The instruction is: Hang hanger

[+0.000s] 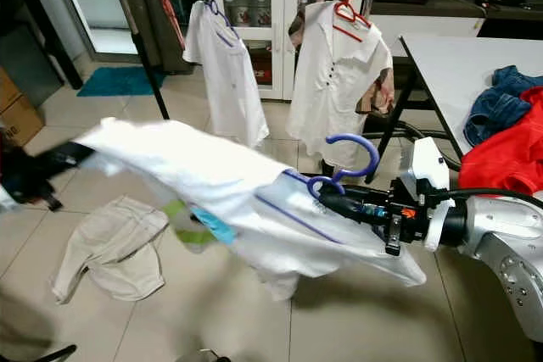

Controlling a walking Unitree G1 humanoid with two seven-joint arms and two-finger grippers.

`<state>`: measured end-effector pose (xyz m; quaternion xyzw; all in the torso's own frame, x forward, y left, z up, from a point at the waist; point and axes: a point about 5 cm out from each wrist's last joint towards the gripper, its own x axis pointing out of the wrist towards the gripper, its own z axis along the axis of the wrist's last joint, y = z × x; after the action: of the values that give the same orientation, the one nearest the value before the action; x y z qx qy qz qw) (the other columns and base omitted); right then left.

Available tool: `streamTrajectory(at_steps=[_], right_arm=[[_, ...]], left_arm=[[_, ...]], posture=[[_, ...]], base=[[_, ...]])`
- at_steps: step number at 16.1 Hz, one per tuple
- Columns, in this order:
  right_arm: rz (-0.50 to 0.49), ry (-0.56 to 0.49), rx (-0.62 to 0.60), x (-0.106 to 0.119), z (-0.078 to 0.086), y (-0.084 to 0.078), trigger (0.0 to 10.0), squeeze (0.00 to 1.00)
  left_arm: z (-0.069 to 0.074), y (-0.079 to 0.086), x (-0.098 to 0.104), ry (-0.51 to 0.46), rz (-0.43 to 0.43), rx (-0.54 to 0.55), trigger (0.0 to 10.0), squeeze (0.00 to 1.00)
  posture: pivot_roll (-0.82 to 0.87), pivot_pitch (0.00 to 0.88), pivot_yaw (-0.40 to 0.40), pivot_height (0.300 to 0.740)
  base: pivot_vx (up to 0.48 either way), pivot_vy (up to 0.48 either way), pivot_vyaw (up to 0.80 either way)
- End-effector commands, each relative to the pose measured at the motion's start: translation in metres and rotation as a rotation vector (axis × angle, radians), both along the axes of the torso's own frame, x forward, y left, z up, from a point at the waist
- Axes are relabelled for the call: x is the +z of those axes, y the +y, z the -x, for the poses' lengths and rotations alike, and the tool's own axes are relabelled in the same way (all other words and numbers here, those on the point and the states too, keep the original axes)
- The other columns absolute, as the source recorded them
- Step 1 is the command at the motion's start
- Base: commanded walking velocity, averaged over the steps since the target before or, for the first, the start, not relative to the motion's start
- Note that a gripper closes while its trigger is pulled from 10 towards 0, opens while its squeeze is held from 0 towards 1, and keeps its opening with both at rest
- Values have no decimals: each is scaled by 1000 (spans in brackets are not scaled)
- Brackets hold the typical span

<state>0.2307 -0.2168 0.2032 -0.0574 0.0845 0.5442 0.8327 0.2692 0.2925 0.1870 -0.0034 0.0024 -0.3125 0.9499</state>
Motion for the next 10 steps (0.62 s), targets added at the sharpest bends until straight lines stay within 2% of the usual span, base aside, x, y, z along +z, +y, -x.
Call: streamTrajectory(at_steps=[1, 3, 5, 6, 7, 8, 9, 10], right_arm=[[13, -42, -12, 10, -2, -5, 10000, 0], [13, -45, -12, 10, -3, -6, 10000, 0], [11, -48, -10, 11, -5, -5, 10000, 0], [7, -51, -4, 11, -5, -3, 10000, 0], [4, -53, 1, 11, -5, -2, 10000, 0], [2, -54, 6, 11, -5, 0, 10000, 0], [2, -54, 6, 11, -6, 0, 10000, 0], [6, -53, 7, 11, -6, 1, 10000, 0]], left_arm=[[-1, 16, 8, -36, -26, 93, 0, 0], [-2, 25, 7, -44, -44, 168, 0, 0], [0, 19, -1, -22, -65, 143, 0, 0], [2, 8, -9, -4, -90, 94, 3216, 0], [2, 1, -13, -5, -129, 81, 10000, 0], [1, -4, -20, 29, -101, 63, 10000, 0], [0, -5, -21, 45, -84, 55, 10000, 1000], [0, -8, -19, 40, -86, 37, 10000, 1000]], posture=[[66, 2, 78, 740], [69, 4, 78, 740], [70, 5, 77, 740], [70, 4, 77, 740], [71, 3, 77, 740], [69, 3, 79, 740], [69, 2, 79, 740], [69, 1, 78, 740]], base=[[0, 0, 0], [0, 0, 0], [0, 0, 0], [0, 0, 0], [0, 0, 0], [0, 0, 0], [0, 0, 0], [0, 0, 0]])
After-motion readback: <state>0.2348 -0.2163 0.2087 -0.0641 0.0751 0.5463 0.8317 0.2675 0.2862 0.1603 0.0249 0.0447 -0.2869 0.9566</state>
